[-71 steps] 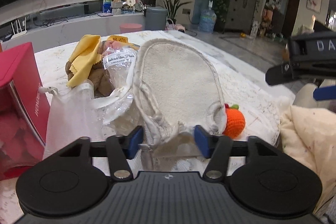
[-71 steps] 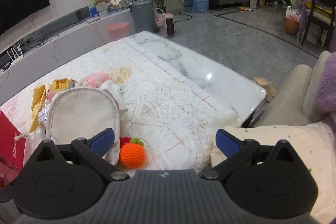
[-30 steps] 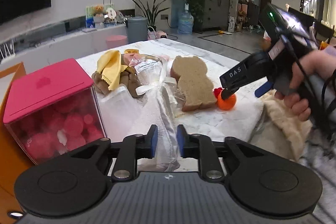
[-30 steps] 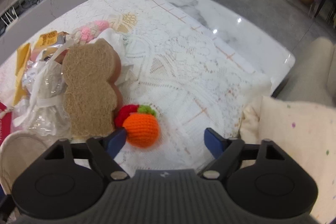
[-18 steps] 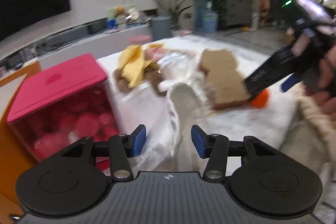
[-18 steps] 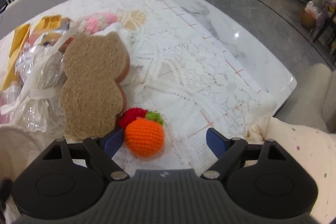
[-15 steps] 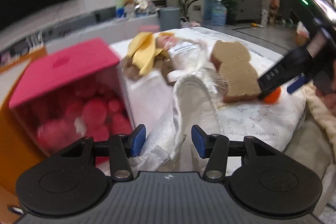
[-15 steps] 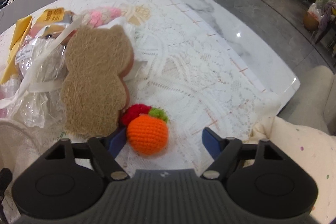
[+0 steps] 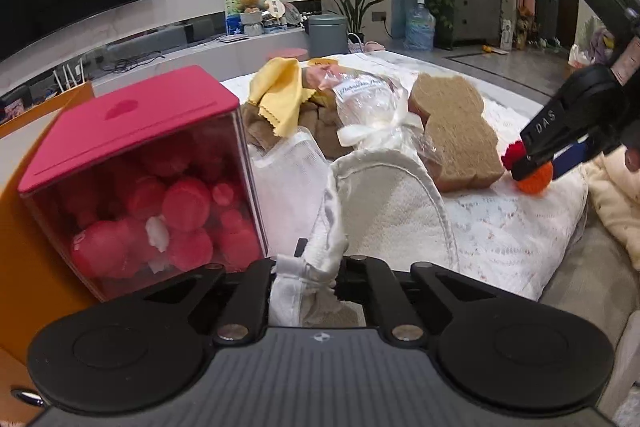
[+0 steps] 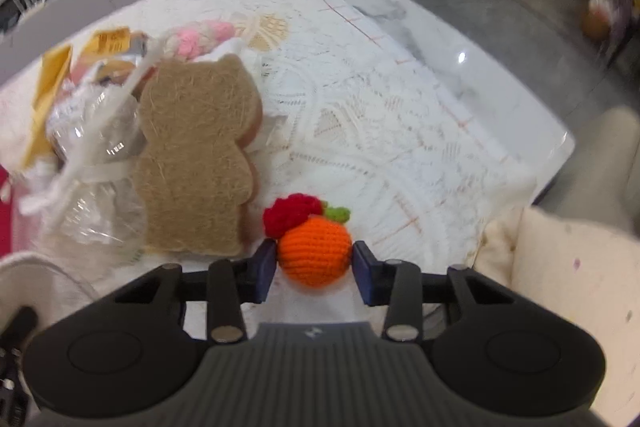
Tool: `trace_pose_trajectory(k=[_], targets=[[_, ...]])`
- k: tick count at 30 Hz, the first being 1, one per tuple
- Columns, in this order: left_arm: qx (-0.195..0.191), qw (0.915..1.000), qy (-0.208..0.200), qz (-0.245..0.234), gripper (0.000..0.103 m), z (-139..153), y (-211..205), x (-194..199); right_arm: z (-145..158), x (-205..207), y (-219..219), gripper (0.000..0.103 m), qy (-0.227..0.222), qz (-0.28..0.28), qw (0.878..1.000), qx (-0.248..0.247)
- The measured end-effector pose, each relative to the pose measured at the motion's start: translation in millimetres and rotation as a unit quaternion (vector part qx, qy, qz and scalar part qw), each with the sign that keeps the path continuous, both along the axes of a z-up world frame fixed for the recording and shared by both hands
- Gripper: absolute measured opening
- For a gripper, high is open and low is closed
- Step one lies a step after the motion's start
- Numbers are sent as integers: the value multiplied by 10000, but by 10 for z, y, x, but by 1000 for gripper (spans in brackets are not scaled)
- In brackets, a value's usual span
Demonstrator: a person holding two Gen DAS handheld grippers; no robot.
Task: Organize soft objects
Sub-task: 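Carry the pouch into the orange box and open the left tool while the right carries the fruit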
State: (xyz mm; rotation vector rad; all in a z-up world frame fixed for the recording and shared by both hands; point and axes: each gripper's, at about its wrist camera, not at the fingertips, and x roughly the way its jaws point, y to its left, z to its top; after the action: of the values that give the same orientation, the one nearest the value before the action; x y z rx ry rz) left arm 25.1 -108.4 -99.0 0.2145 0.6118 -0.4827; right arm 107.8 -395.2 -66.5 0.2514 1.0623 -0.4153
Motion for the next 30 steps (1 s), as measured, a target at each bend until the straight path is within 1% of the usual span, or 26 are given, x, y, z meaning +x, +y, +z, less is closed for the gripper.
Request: trace_pose_trajectory(k=[3, 6, 11, 16, 21, 23, 26, 29, 30], targets=[[-74, 9999, -39, -74, 8, 83, 26, -39, 51, -72, -48, 40, -157, -82, 9996, 199], [-181, 9997, -73, -142, 8, 184, 51, -101, 144, -170, -86, 40, -415, -169, 9985, 315], [-516, 9982, -138, -288, 8, 360, 57, -156, 172, -217, -134, 40, -556, -250, 9959, 666], [-708, 9963, -299, -395, 7, 503, 45, -174, 335, -322, -27, 40, -798, -106, 9956, 469], [-954, 9943, -296, -382, 7, 575, 59, -186, 510, -444, 224, 40, -1107, 343, 9931, 184], [-1040, 9935, -295, -346, 7, 615, 72, -186, 554, -463, 331, 40, -1185, 578, 9912, 99], [-1090, 9927, -406, -301, 7, 710, 110, -197, 626, -495, 501, 40, -1329, 836, 9876, -61], [-1248, 9908, -489, -183, 7, 848, 190, -187, 700, -526, 642, 40, -1478, 1088, 9830, -78], [-1323, 9897, -541, -75, 7, 912, 231, -182, 719, -528, 684, 40, -1494, 1176, 9817, -68]])
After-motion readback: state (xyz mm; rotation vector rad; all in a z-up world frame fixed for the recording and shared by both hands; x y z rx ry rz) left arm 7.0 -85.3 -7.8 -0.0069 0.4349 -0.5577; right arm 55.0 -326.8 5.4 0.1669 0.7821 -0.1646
